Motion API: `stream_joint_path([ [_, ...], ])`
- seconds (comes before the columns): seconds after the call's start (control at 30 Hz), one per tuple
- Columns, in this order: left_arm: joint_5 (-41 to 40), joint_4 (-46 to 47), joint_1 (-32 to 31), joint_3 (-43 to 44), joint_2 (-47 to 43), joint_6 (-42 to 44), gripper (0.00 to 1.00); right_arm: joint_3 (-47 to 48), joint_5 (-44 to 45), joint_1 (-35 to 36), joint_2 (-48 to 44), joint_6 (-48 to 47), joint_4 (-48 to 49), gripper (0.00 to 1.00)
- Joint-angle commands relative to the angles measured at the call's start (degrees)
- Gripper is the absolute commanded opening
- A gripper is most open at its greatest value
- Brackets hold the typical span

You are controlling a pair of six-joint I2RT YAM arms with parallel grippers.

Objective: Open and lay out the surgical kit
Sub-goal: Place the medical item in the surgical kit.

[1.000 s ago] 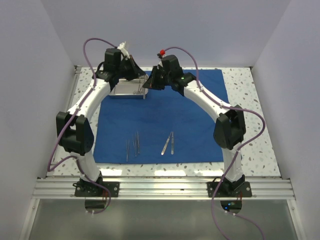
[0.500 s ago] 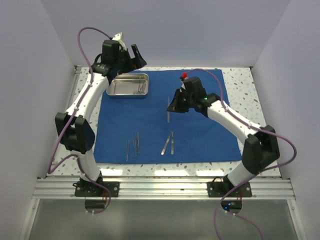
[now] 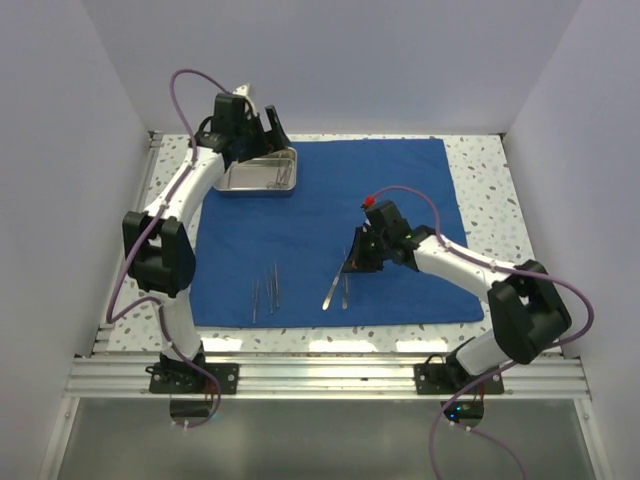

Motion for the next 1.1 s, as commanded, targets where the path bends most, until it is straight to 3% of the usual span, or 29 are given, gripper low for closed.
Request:
stream_joint_path([
  [0.0,0.3,1.65,0.21,-1.35,-2.91,1.96,0.96,2.54,-1.8,1.88,3.44,2.71,5.55,0.0],
  [0.37,-0.49,2.18,0.21,-5.57,-5.46,3.45,0.96,-0.35,-1.8,6.36,8.55,8.33,13.81,0.0],
  [0.7,-0.4,2.18,0.21,-6.01,-6.26,3.89,0.96,-2.2,0.93,8.04,8.81,7.99,13.03,0.0],
  [0.73,-0.4,2.18,0.21,-5.92,-6.26,3.89,0.96,-1.93,1.02,8.04,9.07,7.12,12.24,0.04],
  [0.8,-0.4,2.18,0.21,-5.92,-6.52,3.89,0.96,-1.41,2.06,8.12,9.6,6.23,11.27,0.27],
  [0.87,-0.49,2.09,0.21,-5.92,-6.61,3.89,0.96,-1.23,2.51,8.04,9.87,5.0,10.83,0.41],
  [0.9,-0.4,2.09,0.12,-5.92,-6.69,3.89,0.96,-0.79,3.03,8.04,10.04,4.65,10.57,0.56],
  [0.97,-0.4,2.0,0.12,-5.75,-6.78,3.98,0.96,-0.18,3.39,8.04,10.39,3.86,10.04,0.65],
  [1.07,-0.66,1.48,0.12,-4.96,-6.78,4.33,0.96,1.14,3.92,8.04,10.4,2.98,8.73,0.67],
])
